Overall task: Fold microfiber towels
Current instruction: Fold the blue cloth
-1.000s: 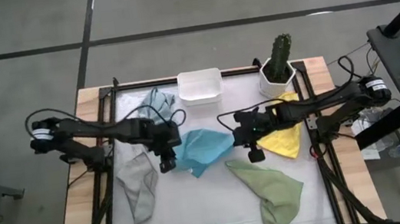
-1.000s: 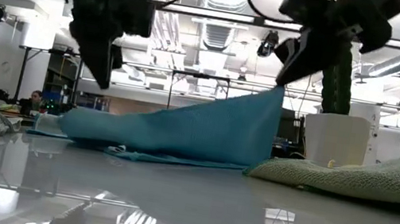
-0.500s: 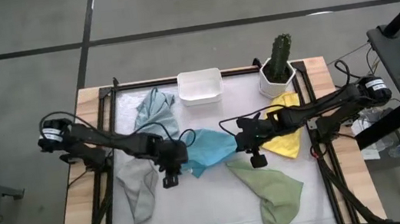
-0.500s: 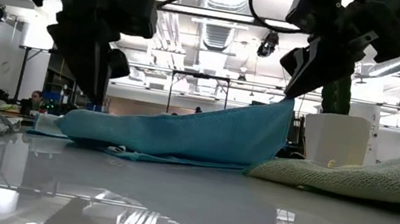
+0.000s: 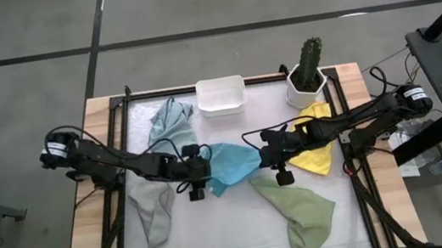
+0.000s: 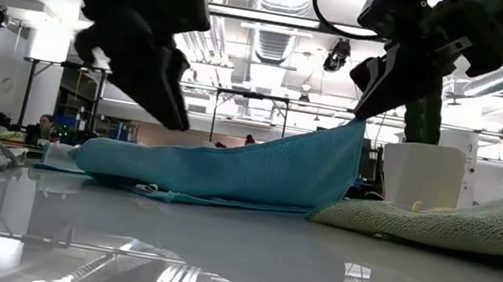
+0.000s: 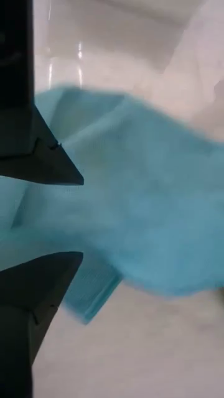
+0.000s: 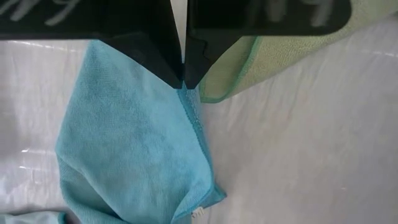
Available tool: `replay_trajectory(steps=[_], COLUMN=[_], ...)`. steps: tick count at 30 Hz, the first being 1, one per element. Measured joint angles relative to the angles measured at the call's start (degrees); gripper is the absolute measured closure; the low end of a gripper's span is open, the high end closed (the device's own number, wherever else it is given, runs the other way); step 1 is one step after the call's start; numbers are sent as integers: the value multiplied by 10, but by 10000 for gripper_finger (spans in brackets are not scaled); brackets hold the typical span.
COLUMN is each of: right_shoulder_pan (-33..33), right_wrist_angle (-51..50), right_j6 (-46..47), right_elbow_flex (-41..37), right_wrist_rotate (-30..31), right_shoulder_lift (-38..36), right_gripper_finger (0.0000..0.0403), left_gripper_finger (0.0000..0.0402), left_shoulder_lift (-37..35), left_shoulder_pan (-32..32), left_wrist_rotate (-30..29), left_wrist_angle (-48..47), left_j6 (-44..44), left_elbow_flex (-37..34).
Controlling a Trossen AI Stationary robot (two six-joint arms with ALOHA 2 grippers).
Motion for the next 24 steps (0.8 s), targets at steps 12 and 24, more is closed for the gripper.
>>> replay_trajectory(steps=[12,24], right_shoulder_pan=[0,0], right_wrist_angle=[1,-1], right_j6=[-5,-8], right_elbow_flex=[-1,-4], right_wrist_rotate=[0,0], right_shoulder_lift=[0,0], right_gripper_finger=[394,394], left_gripper_finger=[283,335], left_shoulder_lift=[20,13], left_shoulder_pan=[1,-3], left_wrist_rotate=[96,217], left_wrist_angle=[-19,-99], left_j6=[-46,-106], left_elbow_flex=[-14,-12])
